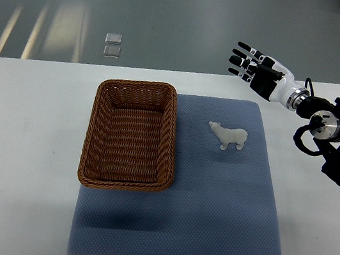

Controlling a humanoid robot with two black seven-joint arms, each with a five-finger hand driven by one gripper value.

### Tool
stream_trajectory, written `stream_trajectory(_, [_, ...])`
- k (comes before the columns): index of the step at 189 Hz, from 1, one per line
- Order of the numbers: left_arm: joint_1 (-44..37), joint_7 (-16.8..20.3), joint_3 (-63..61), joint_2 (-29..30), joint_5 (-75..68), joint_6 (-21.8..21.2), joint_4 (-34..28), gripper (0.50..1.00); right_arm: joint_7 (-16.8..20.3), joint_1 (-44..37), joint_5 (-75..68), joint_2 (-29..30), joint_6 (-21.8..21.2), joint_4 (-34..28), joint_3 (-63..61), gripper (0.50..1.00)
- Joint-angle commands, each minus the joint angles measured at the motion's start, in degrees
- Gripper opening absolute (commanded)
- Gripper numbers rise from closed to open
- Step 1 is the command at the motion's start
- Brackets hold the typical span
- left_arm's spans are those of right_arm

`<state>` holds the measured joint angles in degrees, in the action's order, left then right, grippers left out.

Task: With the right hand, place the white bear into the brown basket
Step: 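Move the right hand down toward the white polar bear figurine, then close the right hand's fingers around the white bear figurine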

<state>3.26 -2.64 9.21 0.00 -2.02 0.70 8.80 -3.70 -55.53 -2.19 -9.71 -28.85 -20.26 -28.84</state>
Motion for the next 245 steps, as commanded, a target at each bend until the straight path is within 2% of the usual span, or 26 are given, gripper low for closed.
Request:
stream_trajectory(1, [0.0,-0.2,0.0,0.0,0.0,-0.2,0.0,1.000,0.0,0.0,0.2,-0.1,-1.3,0.0,0.3,0.930])
stream_trajectory(29, [-0.6,-0.3,-0.1,0.0,0.0,-0.3,0.1,1.000,-0.5,-0.2,5.7,-0.1,-1.8,0.0,0.2,0.928])
stream_trajectory(50, [-0.7,-0.3,0.0,0.0,0.0,-0.2,0.2,1.000,-3.8,-0.5,13.4,-0.6,-2.2,-0.2,0.3,0.928])
stream_trajectory(78, [-0.7,-0.3,0.0,0.0,0.0,-0.2,0.1,1.000,-8.2,-0.6,27.8,-5.4,-5.9,-1.9,0.2,0.928])
stream_trajectory(100, [-0.6,-0.3,0.0,0.0,0.0,-0.2,0.2,1.000,-11.9,-0.5,39.8,-10.8,-6.2,-8.9,0.3,0.928])
stream_trajectory(131, [-0.7,-0.3,0.0,0.0,0.0,-0.2,0.1,1.000,-12.6,0.5,54.2,-17.6,-6.2,-21.2,0.4,0.928])
stream_trajectory(159, [-0.7,-0.3,0.0,0.0,0.0,-0.2,0.2,1.000,-13.0,1.7,66.4,-19.7,-6.1,-29.3,2.7,0.928])
stream_trajectory(184, [-0.6,-0.3,0.0,0.0,0.0,-0.2,0.1,1.000,-13.0,1.8,73.8,-18.3,-0.4,-30.1,3.9,0.928])
stream_trajectory(217, [-0.7,-0.3,0.0,0.0,0.0,-0.2,0.2,1.000,-13.0,1.2,75.8,-15.7,11.0,-29.8,10.4,0.926])
stream_trajectory(245, [-0.7,-0.3,0.0,0.0,0.0,-0.2,0.2,1.000,-12.9,1.0,76.5,-15.3,14.5,-29.6,15.7,0.926])
